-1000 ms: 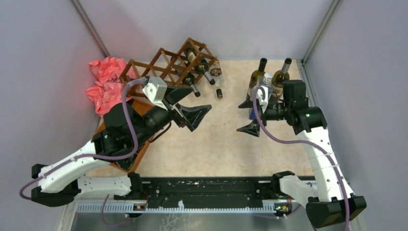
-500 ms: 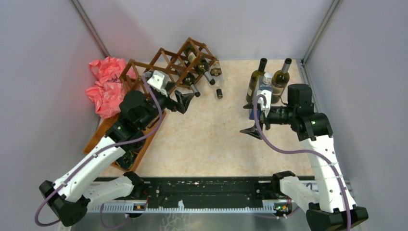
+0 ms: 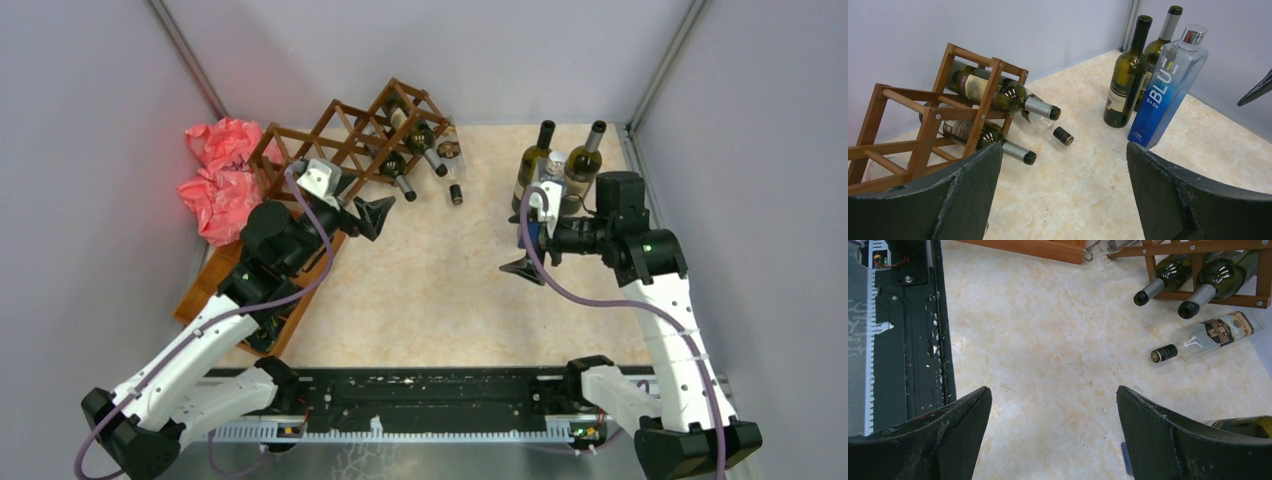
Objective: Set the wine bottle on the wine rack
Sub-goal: Adjust the wine bottle at the center of the board.
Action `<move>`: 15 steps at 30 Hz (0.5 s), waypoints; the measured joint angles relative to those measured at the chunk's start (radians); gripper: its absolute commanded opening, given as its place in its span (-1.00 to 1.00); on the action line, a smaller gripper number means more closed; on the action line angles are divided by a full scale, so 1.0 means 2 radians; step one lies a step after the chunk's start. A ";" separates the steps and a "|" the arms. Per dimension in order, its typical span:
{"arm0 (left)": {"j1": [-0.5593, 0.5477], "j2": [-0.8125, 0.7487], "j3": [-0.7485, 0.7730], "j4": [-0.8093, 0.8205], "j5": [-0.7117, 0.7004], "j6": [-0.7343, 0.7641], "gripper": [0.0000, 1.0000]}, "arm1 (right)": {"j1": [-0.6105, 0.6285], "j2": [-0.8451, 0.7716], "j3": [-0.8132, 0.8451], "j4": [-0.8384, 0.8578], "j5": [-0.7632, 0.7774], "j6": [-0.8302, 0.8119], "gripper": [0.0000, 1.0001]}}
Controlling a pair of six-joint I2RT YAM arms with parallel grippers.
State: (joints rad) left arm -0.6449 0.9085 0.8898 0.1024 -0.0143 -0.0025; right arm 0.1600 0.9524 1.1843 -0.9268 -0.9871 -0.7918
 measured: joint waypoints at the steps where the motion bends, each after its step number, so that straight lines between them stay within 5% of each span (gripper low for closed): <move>1: 0.000 -0.001 -0.002 0.004 0.000 0.001 0.98 | -0.001 0.002 0.000 0.000 0.001 0.000 0.85; 15: 0.000 -0.001 -0.006 0.011 0.002 0.007 0.97 | -0.006 0.010 0.000 0.003 0.021 0.014 0.86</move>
State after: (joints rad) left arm -0.6441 0.9062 0.8772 0.1246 -0.0105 0.0124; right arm 0.1471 0.9718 1.1851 -0.9199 -0.9455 -0.7643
